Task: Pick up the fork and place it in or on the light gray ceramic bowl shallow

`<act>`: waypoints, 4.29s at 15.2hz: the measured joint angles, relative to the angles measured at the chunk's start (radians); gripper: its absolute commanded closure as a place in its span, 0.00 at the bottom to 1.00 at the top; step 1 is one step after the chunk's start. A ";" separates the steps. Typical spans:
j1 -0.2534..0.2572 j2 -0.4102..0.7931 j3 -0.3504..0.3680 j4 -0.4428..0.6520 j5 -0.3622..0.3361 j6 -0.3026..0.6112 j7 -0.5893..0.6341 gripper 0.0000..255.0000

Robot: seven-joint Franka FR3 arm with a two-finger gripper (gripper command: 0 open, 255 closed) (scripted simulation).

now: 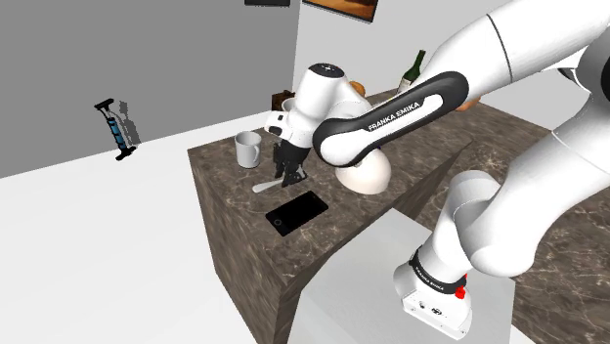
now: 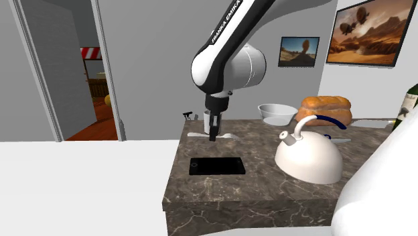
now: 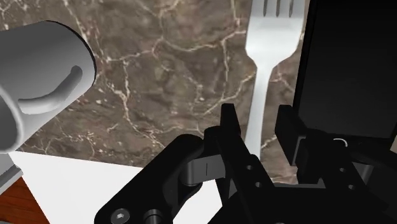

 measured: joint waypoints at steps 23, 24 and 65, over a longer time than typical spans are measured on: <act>-0.027 -0.078 -0.067 0.201 0.010 -0.274 -0.114 1.00; -0.033 -0.059 -0.087 0.214 0.014 -0.267 -0.143 1.00; -0.501 0.933 -0.324 1.318 0.574 -0.526 -0.971 1.00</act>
